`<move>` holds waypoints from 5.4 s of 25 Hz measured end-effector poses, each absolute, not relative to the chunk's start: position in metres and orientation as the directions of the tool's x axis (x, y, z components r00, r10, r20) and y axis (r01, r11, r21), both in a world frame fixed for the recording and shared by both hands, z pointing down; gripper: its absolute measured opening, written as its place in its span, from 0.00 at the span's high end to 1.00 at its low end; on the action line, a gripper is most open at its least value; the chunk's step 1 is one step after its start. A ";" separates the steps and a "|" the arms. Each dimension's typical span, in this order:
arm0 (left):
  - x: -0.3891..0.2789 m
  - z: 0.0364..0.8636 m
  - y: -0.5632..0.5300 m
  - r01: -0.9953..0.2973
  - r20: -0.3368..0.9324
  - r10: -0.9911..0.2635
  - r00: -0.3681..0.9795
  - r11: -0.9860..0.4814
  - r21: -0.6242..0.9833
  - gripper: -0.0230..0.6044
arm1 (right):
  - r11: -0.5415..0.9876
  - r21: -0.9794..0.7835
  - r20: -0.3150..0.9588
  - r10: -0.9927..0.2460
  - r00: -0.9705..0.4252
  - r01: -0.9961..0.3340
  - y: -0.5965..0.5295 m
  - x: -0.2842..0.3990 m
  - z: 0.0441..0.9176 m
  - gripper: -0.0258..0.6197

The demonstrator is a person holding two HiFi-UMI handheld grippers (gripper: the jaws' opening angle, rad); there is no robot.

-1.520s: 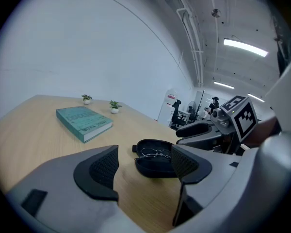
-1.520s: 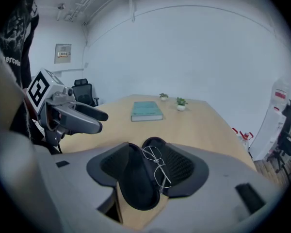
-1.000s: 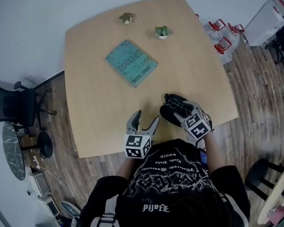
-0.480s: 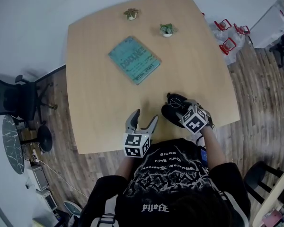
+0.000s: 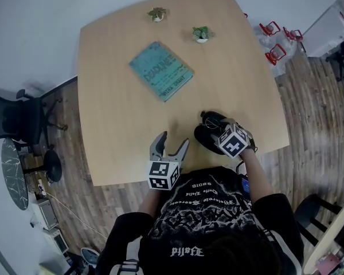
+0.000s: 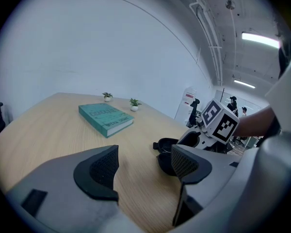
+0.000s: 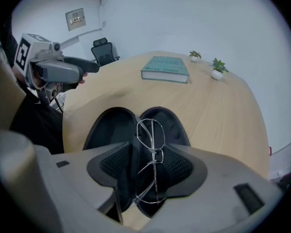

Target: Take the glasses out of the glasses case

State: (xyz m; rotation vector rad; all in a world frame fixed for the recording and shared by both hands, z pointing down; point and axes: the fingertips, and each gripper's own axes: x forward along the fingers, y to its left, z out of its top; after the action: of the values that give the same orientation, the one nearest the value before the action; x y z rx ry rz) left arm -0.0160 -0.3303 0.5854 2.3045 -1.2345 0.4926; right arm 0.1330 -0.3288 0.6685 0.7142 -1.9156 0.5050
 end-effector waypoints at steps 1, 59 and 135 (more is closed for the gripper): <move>-0.015 0.586 -0.330 -0.843 0.518 -0.671 0.530 -0.483 0.236 0.41 | 0.740 -0.034 0.905 -0.262 -0.334 -0.672 -0.328 0.132 0.669 0.60; -0.008 0.570 -0.320 -0.786 0.449 -0.656 0.606 -0.578 0.217 0.41 | 0.559 0.135 0.715 -0.627 -0.310 -0.818 -0.317 0.117 0.567 0.87; -0.014 0.527 -0.254 -0.647 0.294 -0.583 0.758 -0.730 0.220 0.96 | 0.078 0.065 0.298 -0.953 -0.055 -0.995 -0.200 0.126 0.513 0.88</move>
State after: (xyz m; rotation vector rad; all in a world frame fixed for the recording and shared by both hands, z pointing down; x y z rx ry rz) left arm -0.0144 -0.2541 0.5267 2.6468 -0.9521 0.2945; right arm 0.1259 -0.1998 0.5132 1.9566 -2.0942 0.2288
